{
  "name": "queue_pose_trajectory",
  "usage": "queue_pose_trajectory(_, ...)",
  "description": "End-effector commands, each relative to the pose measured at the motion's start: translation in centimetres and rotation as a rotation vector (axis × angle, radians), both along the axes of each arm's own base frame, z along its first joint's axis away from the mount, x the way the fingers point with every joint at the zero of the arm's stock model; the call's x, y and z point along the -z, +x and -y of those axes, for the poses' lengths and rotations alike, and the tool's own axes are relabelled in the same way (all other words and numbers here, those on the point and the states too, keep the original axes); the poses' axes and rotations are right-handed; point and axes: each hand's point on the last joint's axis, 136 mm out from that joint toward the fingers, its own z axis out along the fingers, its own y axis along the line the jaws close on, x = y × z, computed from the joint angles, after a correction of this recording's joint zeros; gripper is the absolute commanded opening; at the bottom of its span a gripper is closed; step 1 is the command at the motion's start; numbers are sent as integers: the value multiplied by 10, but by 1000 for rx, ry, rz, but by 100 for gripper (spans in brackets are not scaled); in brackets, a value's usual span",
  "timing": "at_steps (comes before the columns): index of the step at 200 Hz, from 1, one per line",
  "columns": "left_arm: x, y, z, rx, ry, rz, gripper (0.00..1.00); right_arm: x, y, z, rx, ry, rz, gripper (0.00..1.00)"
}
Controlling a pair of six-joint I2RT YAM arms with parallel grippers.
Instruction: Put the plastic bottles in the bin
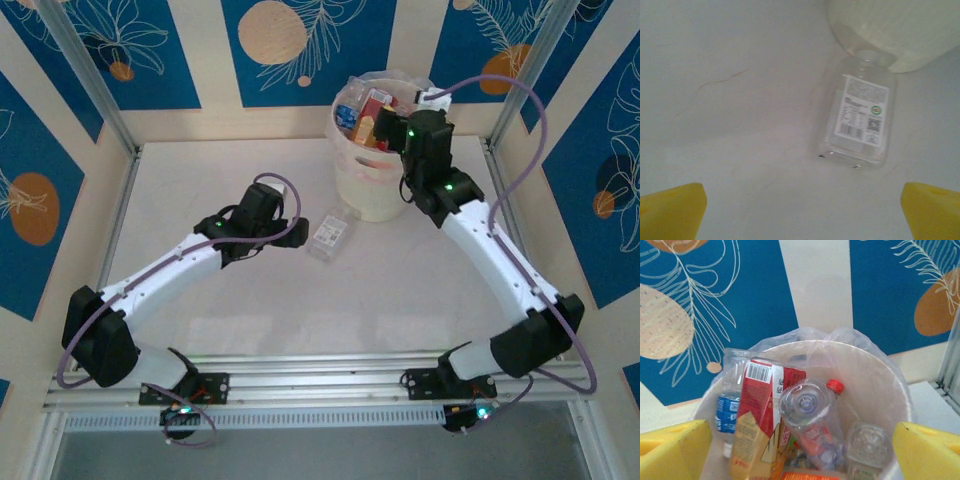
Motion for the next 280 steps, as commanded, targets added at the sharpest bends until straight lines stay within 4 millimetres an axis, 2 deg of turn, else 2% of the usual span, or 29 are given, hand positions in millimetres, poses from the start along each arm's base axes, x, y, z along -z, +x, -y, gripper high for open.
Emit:
queue_pose_trajectory(1,2,1,24,116,-38,9,100,5,-39,20,71,79,-102,93)
queue_pose_trajectory(22,15,2,42,191,10,-2,99,7,-66,31,77,107,-151,90)
queue_pose_trajectory(49,41,5,54,237,110,-42,99,14,-97,41,72,105,-214,89)
queue_pose_trajectory(86,68,15,73,269,173,-74,99,33,-120,42,42,96,-277,90)
queue_pose_trajectory(128,93,30,91,272,237,-91,99,46,-128,37,15,71,-308,100)
queue_pose_trajectory(159,105,48,96,233,274,-82,100,48,-131,35,3,63,-307,99)
queue_pose_trajectory(198,128,61,100,227,325,-111,99,47,-133,34,-10,60,-294,99)
queue_pose_trajectory(227,142,62,105,238,333,-139,100,49,-133,34,-10,56,-292,99)
queue_pose_trajectory(280,160,53,96,223,339,-189,100,53,-132,34,-3,43,-294,99)
